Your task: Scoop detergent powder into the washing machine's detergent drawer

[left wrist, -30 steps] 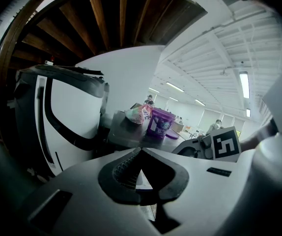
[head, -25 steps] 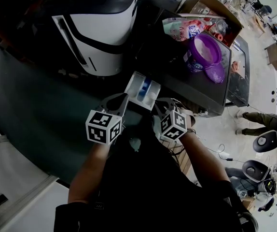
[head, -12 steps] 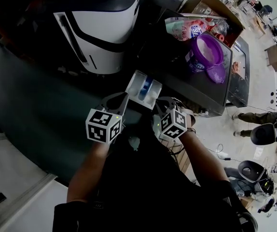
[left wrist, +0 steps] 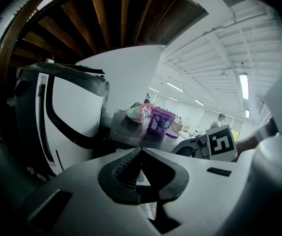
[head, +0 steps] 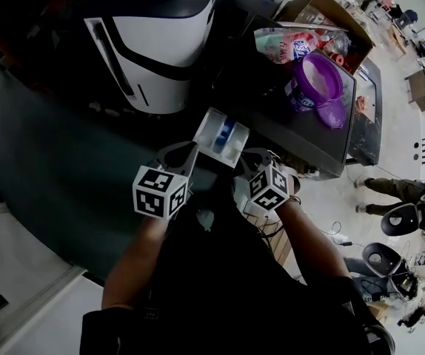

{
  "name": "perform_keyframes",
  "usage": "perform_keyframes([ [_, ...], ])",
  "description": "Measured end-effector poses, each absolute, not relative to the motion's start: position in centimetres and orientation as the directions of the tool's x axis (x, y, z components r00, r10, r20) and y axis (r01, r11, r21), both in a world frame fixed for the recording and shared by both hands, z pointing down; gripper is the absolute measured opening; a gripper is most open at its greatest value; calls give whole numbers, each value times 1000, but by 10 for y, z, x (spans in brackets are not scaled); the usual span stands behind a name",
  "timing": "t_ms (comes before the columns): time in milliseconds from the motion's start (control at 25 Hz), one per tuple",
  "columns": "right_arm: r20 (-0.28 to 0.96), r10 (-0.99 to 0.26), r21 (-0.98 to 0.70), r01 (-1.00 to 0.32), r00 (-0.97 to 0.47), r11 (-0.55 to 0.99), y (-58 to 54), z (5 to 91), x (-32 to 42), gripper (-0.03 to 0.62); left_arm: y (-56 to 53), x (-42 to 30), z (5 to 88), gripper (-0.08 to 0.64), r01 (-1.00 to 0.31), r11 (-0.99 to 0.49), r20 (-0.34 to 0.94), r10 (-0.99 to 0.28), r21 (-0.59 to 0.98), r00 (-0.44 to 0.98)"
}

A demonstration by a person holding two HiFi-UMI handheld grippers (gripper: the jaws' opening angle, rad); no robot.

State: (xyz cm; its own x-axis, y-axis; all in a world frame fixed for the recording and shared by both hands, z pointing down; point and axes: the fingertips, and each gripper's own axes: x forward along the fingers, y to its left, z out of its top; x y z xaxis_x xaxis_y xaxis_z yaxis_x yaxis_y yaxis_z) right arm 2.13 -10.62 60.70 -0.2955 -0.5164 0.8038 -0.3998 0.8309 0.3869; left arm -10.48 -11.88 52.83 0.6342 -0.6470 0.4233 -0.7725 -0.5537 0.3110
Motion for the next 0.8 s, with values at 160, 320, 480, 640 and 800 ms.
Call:
perform_keyframes([
  [160,778,-560,446,-377,-285,812,-109,600,21,20,-118,-106,529,6,-773,-553,422,-648,312,634],
  [320,767,-578,482,-345,-279,805,-107,595,17,20,-118,-109,528,6,-773,-551,418,-651,314,634],
  [480,760,-591,503,-331,-271,798,-106,592,17,20,-117,-110,525,6,-773,-552,412,-655,313,634],
  [640,751,-608,532,-309,-260,789,-104,586,16,20,-114,-112,521,6,-772,-554,406,-658,310,635],
  [800,743,-622,563,-273,-246,780,-99,585,15,20,-109,-111,521,6,-769,-559,404,-654,310,639],
])
